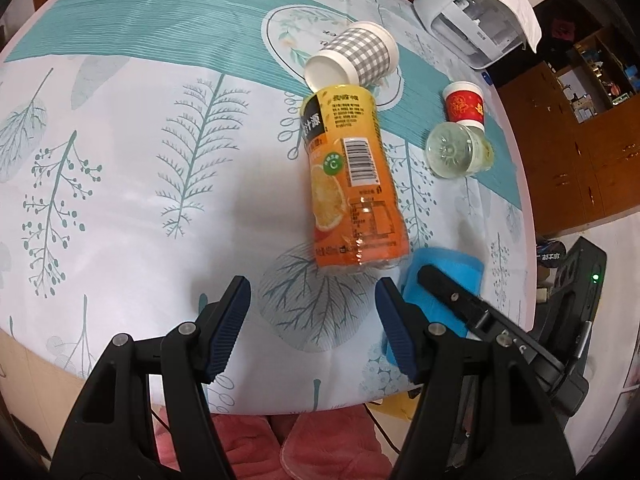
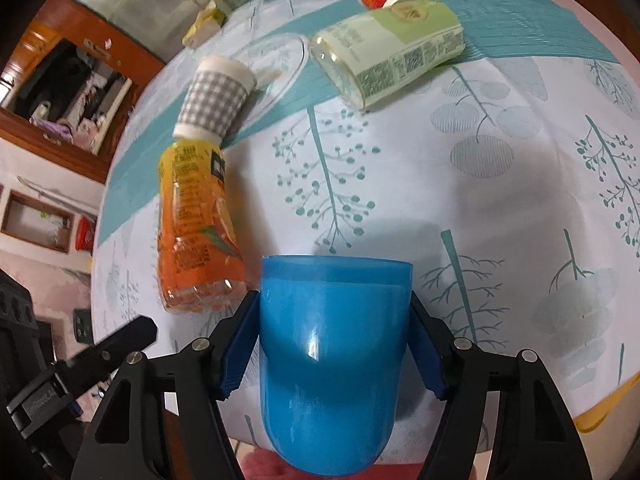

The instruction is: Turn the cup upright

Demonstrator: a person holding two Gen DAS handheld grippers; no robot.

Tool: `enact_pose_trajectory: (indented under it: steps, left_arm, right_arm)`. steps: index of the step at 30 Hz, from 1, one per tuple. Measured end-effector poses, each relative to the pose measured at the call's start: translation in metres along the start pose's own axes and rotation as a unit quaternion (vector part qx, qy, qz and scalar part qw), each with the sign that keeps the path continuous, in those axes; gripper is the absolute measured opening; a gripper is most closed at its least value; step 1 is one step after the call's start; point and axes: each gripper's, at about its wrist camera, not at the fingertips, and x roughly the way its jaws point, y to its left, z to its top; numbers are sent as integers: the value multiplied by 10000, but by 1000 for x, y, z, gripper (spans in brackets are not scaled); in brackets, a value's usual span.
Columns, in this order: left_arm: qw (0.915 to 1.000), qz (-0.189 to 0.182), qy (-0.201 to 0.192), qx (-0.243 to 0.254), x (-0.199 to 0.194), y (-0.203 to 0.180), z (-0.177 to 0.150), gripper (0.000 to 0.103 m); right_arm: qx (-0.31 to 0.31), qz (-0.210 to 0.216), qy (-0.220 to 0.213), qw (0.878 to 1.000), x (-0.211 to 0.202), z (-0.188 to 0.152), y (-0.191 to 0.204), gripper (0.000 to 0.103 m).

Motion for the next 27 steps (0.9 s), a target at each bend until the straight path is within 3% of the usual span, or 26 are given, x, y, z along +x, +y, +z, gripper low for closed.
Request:
enact_pose_trajectory:
  steps: [2,5,8,12,15,23,27]
  left_arm:
    - [10000,7,-11,16,0,-2,-1,62]
    - [10000,2,-58,63,-1,-6,-2,62]
    - [10000,9,-81,43,-3,-6,-2,62]
    - [9999,8,-110,0,-5,-4,-2,62]
    - [9999,19,-150,-21,-8,-2,-2,62]
    - [9995,107,-303,-41,-16,1,-3,62]
    - [9992,162,-354,-23,-19,0,-4,62]
  right_arm:
    - [-20,-25,-269,9996,-7,-1,0,70]
    - [-330,1,-1055,9939,-28,-8,4,69]
    - [-736,-152,-1956,9778,-48,-22,10,69]
    - [-1367,-614,-2904,9451,-60,-45,18,69]
    - [-1668,-871,-3313,9246,-57,-63,18,69]
    - [-1775,-606,-3993,8974,-39,-101,8,69]
    - [-1874,-535,-4058,8929,-36,-109,5,69]
